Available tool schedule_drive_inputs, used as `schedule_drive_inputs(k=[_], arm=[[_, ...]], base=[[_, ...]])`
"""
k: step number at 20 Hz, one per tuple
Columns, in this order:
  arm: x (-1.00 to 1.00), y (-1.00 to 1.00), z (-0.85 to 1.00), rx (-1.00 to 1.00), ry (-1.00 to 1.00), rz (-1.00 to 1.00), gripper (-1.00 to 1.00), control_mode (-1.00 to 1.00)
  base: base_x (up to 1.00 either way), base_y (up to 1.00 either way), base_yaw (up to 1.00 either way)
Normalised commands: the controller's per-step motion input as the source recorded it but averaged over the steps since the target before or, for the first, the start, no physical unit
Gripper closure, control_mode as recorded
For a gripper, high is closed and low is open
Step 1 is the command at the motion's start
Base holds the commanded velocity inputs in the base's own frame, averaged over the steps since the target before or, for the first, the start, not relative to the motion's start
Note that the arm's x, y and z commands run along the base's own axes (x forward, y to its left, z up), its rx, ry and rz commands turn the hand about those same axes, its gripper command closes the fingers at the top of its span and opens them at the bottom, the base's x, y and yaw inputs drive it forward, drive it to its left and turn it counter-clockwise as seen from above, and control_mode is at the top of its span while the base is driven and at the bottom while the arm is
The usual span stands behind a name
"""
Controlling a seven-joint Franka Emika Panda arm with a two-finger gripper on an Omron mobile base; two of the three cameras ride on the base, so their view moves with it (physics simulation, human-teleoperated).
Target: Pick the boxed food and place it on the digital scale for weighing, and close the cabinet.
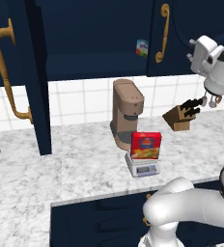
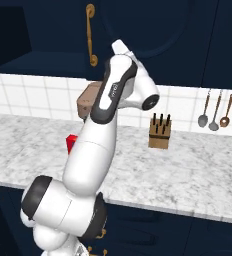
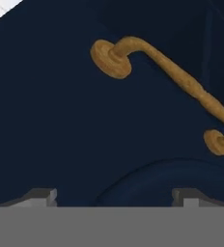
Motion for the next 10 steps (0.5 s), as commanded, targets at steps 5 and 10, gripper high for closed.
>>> schedule_drive_inputs(k=[5,10], arm=[[0.91,0.06,-0.74,0.00,-0.08,0.00,-1.00,-1.00],[0.02,0.06,-0.15,0.01,-0.14,0.00,-1.00,-1.00]], base=[[0.00,0.00,0.00],[0.00,0.00,0.00]])
